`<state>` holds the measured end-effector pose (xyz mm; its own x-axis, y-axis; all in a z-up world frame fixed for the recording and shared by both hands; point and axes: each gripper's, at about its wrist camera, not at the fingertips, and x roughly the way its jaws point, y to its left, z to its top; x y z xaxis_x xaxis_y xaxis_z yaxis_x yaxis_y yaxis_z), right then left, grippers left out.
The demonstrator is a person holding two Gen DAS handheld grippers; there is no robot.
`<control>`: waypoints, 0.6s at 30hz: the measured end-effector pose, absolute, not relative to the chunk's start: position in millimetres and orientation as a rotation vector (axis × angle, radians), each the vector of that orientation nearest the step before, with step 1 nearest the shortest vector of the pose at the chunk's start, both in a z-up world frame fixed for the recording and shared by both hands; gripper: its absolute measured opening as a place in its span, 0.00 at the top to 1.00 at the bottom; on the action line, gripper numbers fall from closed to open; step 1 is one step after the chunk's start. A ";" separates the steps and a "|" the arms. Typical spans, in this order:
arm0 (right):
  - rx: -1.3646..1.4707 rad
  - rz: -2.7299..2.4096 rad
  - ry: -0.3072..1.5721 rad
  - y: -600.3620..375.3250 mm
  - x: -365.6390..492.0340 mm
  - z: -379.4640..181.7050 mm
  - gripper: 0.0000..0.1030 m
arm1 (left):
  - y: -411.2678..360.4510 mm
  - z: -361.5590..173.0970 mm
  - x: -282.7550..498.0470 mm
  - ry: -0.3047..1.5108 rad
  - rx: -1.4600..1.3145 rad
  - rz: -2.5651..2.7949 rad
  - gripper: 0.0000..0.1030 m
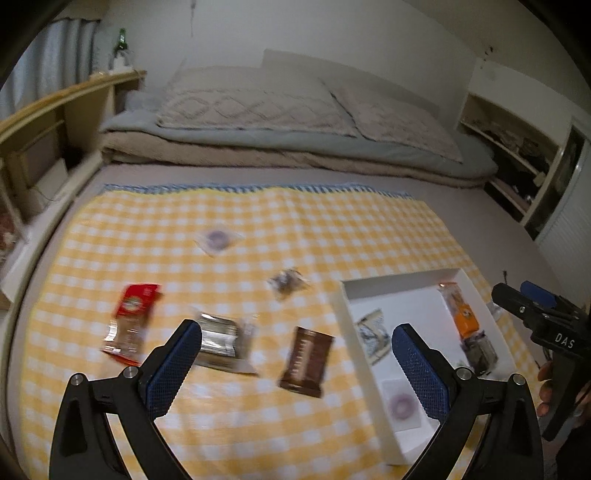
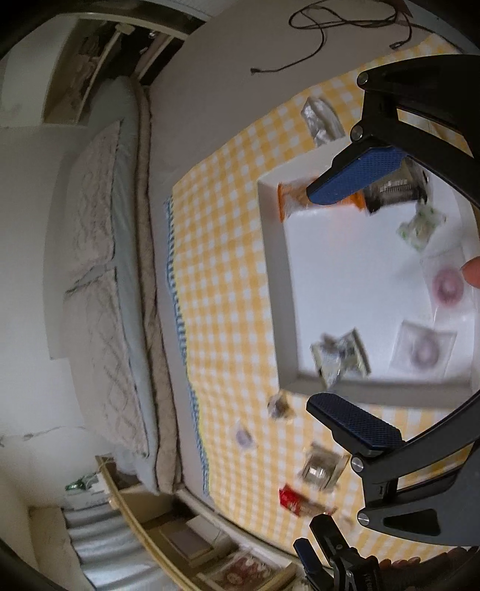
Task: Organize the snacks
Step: 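Move both tools back over the remaining snacks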
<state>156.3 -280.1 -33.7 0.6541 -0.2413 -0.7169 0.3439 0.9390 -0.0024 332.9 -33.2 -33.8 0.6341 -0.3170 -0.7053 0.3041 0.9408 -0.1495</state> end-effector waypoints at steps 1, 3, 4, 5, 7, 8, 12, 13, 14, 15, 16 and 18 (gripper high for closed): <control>0.138 -0.323 0.788 -274.2 158.1 -32.7 0.00 | -26.2 -29.9 329.0 0.801 -0.018 -0.346 0.00; 0.134 -0.305 0.785 -262.2 162.7 -32.0 0.00 | -10.1 -23.0 321.6 0.785 -0.029 -0.327 0.00; 0.131 -0.298 0.784 -256.3 165.1 -32.1 0.00 | -3.1 -20.4 318.6 0.779 -0.034 -0.316 0.00; 0.129 -0.290 0.785 -250.0 168.2 -32.7 0.00 | 4.6 -18.3 315.4 0.774 -0.037 -0.304 0.00; 0.127 -0.270 0.791 -238.0 174.7 -34.9 0.00 | 19.0 -15.4 309.9 0.764 -0.038 -0.278 0.00; 0.125 -0.263 0.793 -233.8 176.6 -36.6 0.00 | 26.6 -15.3 307.5 0.760 -0.038 -0.259 0.00; 0.120 -0.229 0.794 -212.5 189.8 -42.5 0.00 | 53.8 -20.5 304.3 0.778 -0.050 -0.192 0.00; 0.122 -0.220 0.790 -206.2 194.6 -44.4 0.00 | 59.7 -22.5 304.4 0.784 -0.051 -0.175 0.00; 0.119 -0.217 0.786 -200.7 198.5 -46.2 0.00 | 65.7 -24.0 303.5 0.788 -0.051 -0.159 0.00; 0.116 -0.208 0.782 -195.2 202.6 -48.3 0.00 | 70.1 -25.1 304.6 0.791 -0.051 -0.146 0.00; 0.112 -0.200 0.783 -189.9 206.9 -50.5 0.00 | 72.5 -25.8 306.6 0.795 -0.051 -0.137 0.00; 0.107 -0.186 0.797 -178.4 216.1 -56.6 0.00 | 82.0 -29.3 308.5 0.804 -0.054 -0.116 0.00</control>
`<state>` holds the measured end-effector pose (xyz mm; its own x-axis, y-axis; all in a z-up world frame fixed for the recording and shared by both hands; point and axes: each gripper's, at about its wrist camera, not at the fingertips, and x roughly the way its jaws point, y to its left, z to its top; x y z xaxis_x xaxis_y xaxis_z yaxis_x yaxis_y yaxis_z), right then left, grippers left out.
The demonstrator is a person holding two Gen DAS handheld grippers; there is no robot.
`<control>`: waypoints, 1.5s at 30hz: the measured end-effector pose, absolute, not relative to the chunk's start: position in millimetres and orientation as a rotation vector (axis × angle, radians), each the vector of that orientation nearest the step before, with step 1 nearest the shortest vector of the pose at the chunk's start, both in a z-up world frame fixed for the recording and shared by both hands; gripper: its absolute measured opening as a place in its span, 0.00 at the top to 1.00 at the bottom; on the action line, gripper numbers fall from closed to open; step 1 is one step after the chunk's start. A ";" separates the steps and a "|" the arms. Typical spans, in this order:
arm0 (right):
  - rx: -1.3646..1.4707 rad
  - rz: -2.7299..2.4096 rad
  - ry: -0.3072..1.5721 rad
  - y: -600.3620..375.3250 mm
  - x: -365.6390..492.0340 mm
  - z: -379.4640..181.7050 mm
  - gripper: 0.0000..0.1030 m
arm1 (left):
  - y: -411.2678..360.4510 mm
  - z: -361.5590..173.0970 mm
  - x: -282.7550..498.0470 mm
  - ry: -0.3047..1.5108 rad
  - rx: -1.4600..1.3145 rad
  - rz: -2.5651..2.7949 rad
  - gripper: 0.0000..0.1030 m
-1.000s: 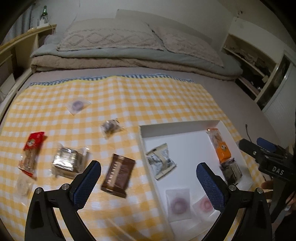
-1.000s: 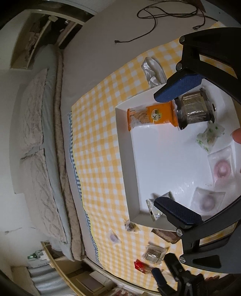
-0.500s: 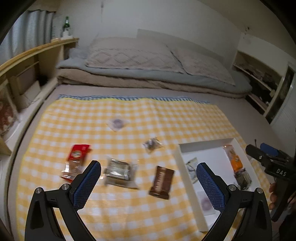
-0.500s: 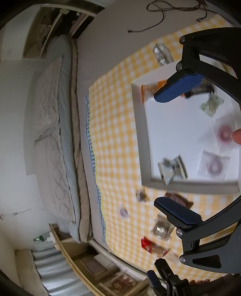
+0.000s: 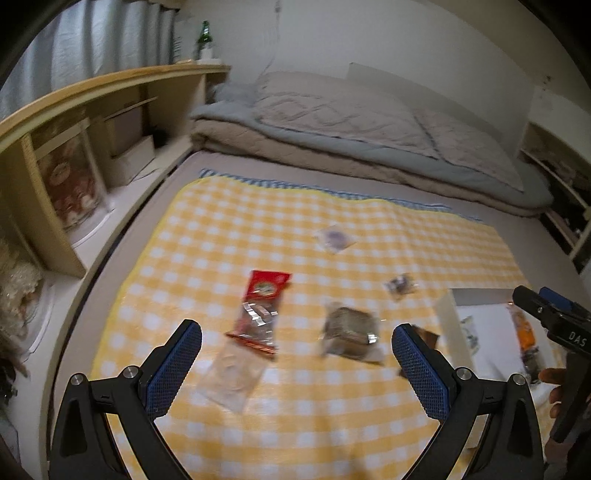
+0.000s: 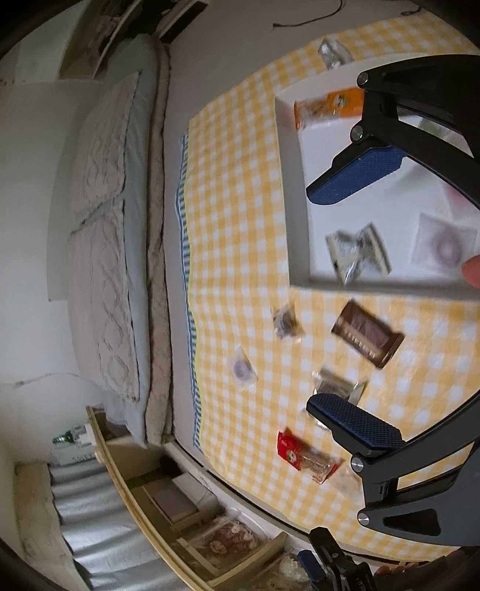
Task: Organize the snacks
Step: 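Move both tools back over the remaining snacks, then grasp the clear ring packet with the left tool while the right tool grasps the foil cake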
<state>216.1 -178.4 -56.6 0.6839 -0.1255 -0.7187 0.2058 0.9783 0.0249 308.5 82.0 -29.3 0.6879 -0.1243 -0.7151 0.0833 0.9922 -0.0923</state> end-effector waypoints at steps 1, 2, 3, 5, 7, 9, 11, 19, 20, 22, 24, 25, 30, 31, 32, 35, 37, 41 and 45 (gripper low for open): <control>0.107 -0.178 0.807 -173.5 220.6 -60.0 0.00 | 86.3 -31.5 308.6 0.809 -0.052 -0.106 0.00; 0.110 -0.173 0.817 -168.9 225.0 -63.6 0.00 | 87.9 -34.4 313.2 0.812 -0.049 -0.101 0.00; 0.113 -0.167 0.827 -164.5 229.4 -66.9 0.00 | 90.4 -37.3 316.4 0.817 -0.042 -0.095 0.00; 0.121 -0.157 0.847 -157.4 237.9 -74.6 0.00 | 93.0 -43.0 320.4 0.820 -0.022 -0.091 0.00; 0.138 -0.146 0.870 -149.0 248.1 -83.4 0.00 | 96.4 -53.5 328.1 0.834 0.006 -0.079 0.00; 0.154 -0.138 0.894 -142.0 256.8 -91.7 0.00 | 96.6 -65.5 338.0 0.852 0.023 -0.073 0.00; 0.176 -0.130 0.928 -135.9 267.0 -101.8 0.00 | 96.0 -76.8 346.8 0.877 0.041 -0.077 0.00; 0.325 -0.118 1.049 -122.2 307.5 -142.8 0.00 | 109.1 -119.8 387.2 0.974 0.006 -0.097 0.00; 0.347 -0.122 1.057 -121.4 311.5 -146.9 0.00 | 110.3 -126.5 393.6 0.987 0.012 -0.086 0.00; 0.374 -0.127 1.071 -118.3 316.9 -153.7 0.00 | 109.7 -135.9 400.2 1.000 0.023 -0.076 0.00; 0.394 -0.135 1.082 -113.8 323.5 -161.9 0.00 | 107.1 -143.5 403.8 1.008 0.032 -0.075 0.00; 0.402 -0.142 1.089 -110.6 327.1 -167.3 0.00 | 106.0 -148.4 407.2 1.015 0.043 -0.077 0.00; 0.448 -0.166 1.136 -97.4 339.3 -189.5 0.00 | 100.0 -167.9 411.1 1.048 0.106 -0.077 0.00; 0.460 -0.162 1.142 -95.4 340.6 -192.3 0.00 | 98.7 -171.7 413.0 1.056 0.120 -0.076 0.00; 0.478 -0.154 1.151 -92.1 342.5 -196.5 0.00 | 97.4 -174.1 413.9 1.060 0.128 -0.080 0.00; 0.522 -0.137 1.175 -85.3 346.3 -205.9 0.03 | 92.8 -180.7 415.2 1.082 0.138 -0.113 0.00; 0.546 -0.164 1.178 -85.0 346.7 -210.8 0.04 | 89.1 -185.7 414.5 1.114 0.148 -0.136 0.00; 0.571 -0.202 1.192 -87.6 346.5 -219.1 0.14 | 74.9 -194.5 411.2 1.174 0.189 -0.194 0.00; 0.534 -0.248 1.240 -88.3 344.2 -227.8 0.27 | 64.4 -196.3 409.7 1.206 0.197 -0.261 0.07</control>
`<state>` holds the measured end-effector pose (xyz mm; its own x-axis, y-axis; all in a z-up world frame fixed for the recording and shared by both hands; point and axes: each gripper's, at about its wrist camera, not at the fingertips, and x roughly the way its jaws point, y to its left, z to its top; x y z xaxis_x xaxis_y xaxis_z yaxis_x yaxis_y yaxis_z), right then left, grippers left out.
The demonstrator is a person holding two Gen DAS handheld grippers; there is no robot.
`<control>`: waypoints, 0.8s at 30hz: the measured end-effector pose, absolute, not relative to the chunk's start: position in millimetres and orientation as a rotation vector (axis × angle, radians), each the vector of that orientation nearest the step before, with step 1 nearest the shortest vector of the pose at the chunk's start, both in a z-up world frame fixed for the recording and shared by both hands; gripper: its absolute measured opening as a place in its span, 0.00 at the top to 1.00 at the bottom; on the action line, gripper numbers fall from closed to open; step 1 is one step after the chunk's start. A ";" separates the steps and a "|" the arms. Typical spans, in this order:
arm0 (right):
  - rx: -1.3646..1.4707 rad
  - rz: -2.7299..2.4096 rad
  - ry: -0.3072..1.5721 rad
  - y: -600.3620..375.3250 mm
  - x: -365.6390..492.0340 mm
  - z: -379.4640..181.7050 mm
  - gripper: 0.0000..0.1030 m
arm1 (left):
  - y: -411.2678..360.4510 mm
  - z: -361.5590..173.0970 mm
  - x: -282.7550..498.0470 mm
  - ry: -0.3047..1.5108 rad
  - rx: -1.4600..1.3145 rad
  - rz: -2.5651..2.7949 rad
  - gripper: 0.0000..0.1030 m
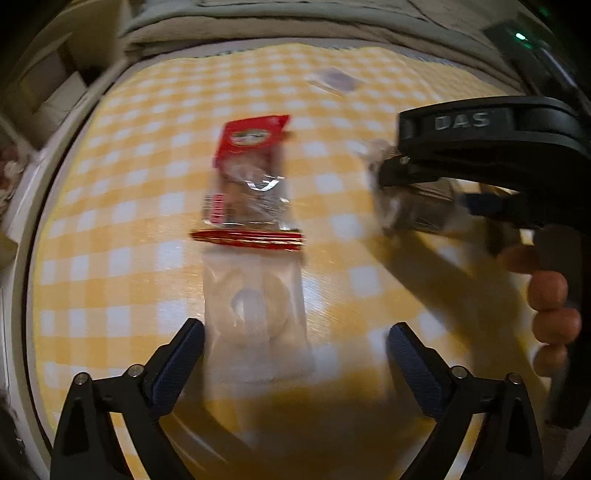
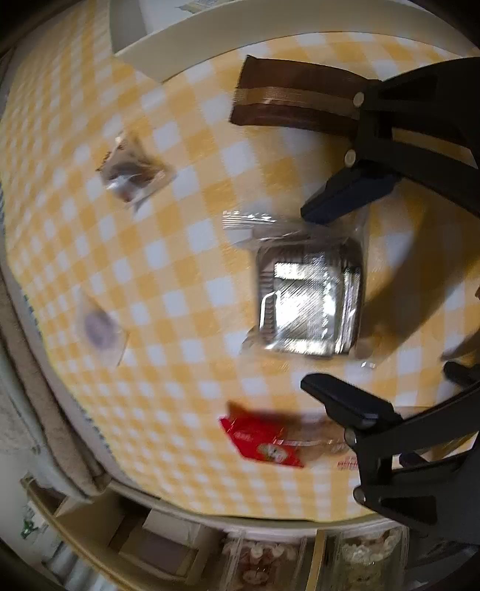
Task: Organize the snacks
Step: 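Grasp the clear ring packet with the left tool while the right tool grasps the foil cake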
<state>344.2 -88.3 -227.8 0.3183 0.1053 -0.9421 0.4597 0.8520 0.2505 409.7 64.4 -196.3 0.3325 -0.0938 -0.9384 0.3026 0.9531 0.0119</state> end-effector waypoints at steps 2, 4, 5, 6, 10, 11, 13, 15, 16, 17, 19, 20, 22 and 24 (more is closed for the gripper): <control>0.511 -0.241 1.246 -88.2 344.2 -226.7 0.31 | 65.5 -194.5 412.4 1.212 0.165 -0.268 0.13; 0.499 -0.247 1.247 -89.3 342.7 -224.1 0.35 | 69.8 -192.6 417.5 1.209 0.135 -0.244 0.13; 0.497 -0.245 1.245 -90.6 341.1 -222.6 0.38 | 72.7 -192.1 420.2 1.209 0.116 -0.225 0.13; 0.492 -0.239 1.243 -91.1 339.5 -221.1 0.40 | 75.7 -192.2 422.8 1.212 0.091 -0.208 0.13; 0.415 -0.220 1.237 -88.8 335.8 -215.3 0.42 | 87.9 -194.5 434.6 1.230 -0.007 -0.124 0.21; 0.398 -0.215 1.236 -89.6 334.5 -213.8 0.43 | 89.5 -194.1 437.1 1.227 -0.019 -0.103 0.22; 0.380 -0.209 1.231 -92.8 332.6 -211.1 0.43 | 89.1 -195.2 441.8 1.219 -0.026 -0.082 0.23; 0.367 -0.206 1.222 -93.7 334.5 -209.2 0.43 | 82.8 -196.6 440.7 1.223 -0.016 -0.083 0.26; 0.359 -0.203 1.217 -95.3 333.9 -207.3 0.43 | 80.2 -197.6 441.0 1.225 -0.003 -0.084 0.27; 0.357 -0.200 1.215 -96.3 333.9 -206.3 0.43 | 77.8 -199.3 441.9 1.232 0.012 -0.082 0.30; 0.362 -0.195 1.211 -100.2 333.9 -203.8 0.43 | 73.1 -201.4 442.1 1.245 0.045 -0.077 0.42; 0.366 -0.192 1.206 -102.5 333.5 -202.0 0.43 | 72.5 -201.3 442.9 1.247 0.055 -0.072 0.50; 0.361 -0.185 1.197 -103.9 334.0 -199.2 0.43 | 72.1 -198.7 442.7 1.251 0.036 -0.074 0.50; 0.340 -0.169 1.185 -103.9 333.0 -195.0 0.43 | 69.9 -196.6 440.9 1.252 0.048 -0.077 0.51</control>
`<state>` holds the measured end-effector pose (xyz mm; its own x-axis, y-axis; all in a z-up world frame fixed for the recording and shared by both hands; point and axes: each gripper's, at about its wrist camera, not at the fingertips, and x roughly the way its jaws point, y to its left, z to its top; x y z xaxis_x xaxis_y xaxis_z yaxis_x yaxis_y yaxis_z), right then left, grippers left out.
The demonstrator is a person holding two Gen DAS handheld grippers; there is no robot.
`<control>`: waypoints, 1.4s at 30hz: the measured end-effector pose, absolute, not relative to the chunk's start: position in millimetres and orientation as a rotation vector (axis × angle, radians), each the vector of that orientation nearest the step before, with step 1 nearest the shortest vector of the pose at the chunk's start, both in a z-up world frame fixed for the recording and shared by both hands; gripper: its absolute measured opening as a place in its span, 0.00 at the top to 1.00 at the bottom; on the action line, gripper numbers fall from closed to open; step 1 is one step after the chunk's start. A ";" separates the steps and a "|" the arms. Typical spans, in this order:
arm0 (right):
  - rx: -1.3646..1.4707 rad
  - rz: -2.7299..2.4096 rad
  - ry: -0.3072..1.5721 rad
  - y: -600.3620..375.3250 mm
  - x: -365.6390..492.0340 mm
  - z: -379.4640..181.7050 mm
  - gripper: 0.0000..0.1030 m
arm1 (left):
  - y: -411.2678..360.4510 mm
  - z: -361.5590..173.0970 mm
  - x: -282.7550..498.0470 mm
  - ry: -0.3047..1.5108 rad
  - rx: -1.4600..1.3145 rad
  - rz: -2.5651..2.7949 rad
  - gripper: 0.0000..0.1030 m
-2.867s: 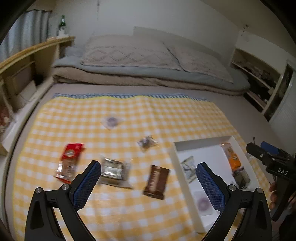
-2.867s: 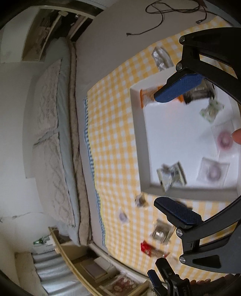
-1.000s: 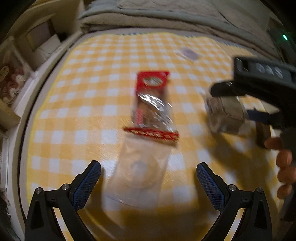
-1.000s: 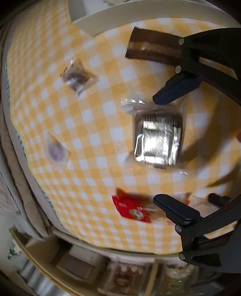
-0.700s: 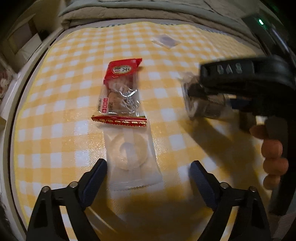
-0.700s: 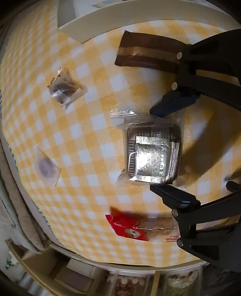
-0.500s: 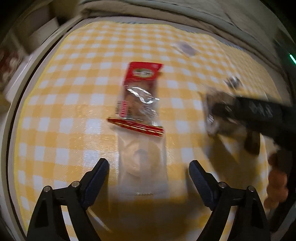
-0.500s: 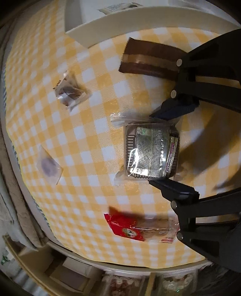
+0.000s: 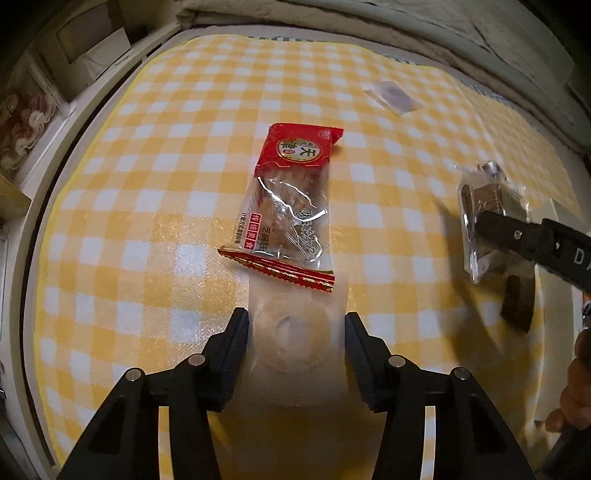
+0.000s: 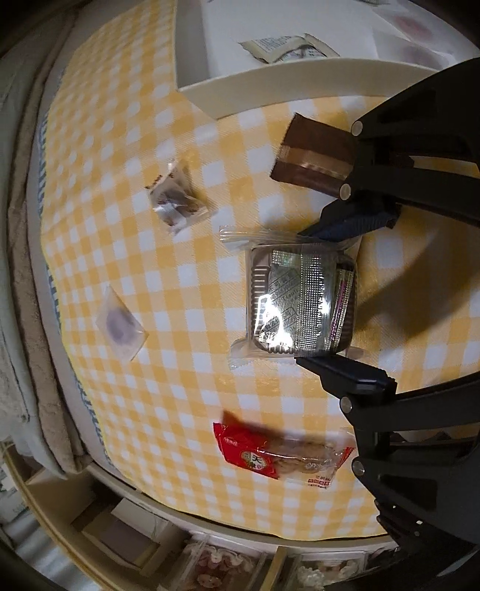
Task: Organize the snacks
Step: 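Grasp the clear ring packet with the left tool while the right tool grasps the foil cake, then carry the ring packet and foil cake with both tools over the tray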
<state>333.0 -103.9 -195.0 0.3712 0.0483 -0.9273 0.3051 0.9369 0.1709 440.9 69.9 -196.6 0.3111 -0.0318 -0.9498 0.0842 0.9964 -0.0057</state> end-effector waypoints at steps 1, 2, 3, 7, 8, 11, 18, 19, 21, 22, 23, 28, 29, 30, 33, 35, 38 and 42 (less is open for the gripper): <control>0.334 -0.165 1.182 -102.9 333.1 -193.7 0.43 | 67.3 -195.6 439.0 1.255 0.056 -0.082 0.51; 0.329 -0.156 1.177 -102.9 332.1 -191.2 0.43 | 64.4 -194.0 437.1 1.257 0.066 -0.087 0.52; 0.327 -0.147 1.171 -103.1 331.0 -188.3 0.43 | 60.9 -190.9 435.2 1.252 0.075 -0.097 0.52; 0.302 -0.126 1.133 -102.2 325.6 -173.6 0.43 | 44.0 -168.8 425.7 1.199 0.080 -0.159 0.52; 0.293 -0.124 1.123 -102.2 324.5 -170.0 0.43 | 40.8 -163.1 423.1 1.183 0.079 -0.168 0.52; 0.283 -0.116 1.081 -106.4 318.6 -154.5 0.43 | 35.8 -145.8 416.4 1.134 0.054 -0.189 0.52; 0.249 -0.101 0.990 -117.0 302.9 -120.6 0.43 | 36.2 -101.3 395.2 0.999 -0.034 -0.204 0.52; 0.235 -0.099 0.976 -118.4 299.1 -115.2 0.43 | 38.9 -94.1 391.2 0.976 -0.050 -0.201 0.52; 0.223 -0.095 0.960 -120.7 293.8 -108.2 0.43 | 41.5 -85.3 384.7 0.948 -0.070 -0.194 0.52; 0.220 -0.090 0.953 -122.6 290.9 -104.3 0.43 | 42.8 -80.0 381.7 0.933 -0.085 -0.189 0.52; 0.218 -0.085 0.943 -124.6 287.1 -99.7 0.43 | 43.5 -75.7 378.8 0.919 -0.097 -0.187 0.52; 0.186 -0.075 0.905 -136.1 269.2 -81.7 0.43 | 42.5 -55.4 363.4 0.848 -0.143 -0.176 0.52; 0.179 -0.077 0.896 -140.3 264.5 -77.1 0.43 | 41.0 -52.4 360.9 0.836 -0.146 -0.178 0.52; 0.177 -0.080 0.891 -143.9 261.3 -74.2 0.43 | 39.0 -49.4 357.8 0.828 -0.147 -0.181 0.52; 0.179 -0.082 0.878 -158.3 253.0 -65.5 0.43 | 29.1 -45.1 351.5 0.806 -0.139 -0.192 0.52; 0.175 -0.092 0.865 -169.5 245.8 -58.7 0.43 | 19.4 -44.0 349.8 0.797 -0.138 -0.208 0.52; 0.151 -0.106 0.844 -186.3 233.8 -48.9 0.43 | 5.4 -40.8 345.8 0.793 -0.132 -0.231 0.52; 0.139 -0.133 0.817 -209.9 218.5 -39.1 0.43 | -18.0 -40.9 350.0 0.790 -0.116 -0.266 0.52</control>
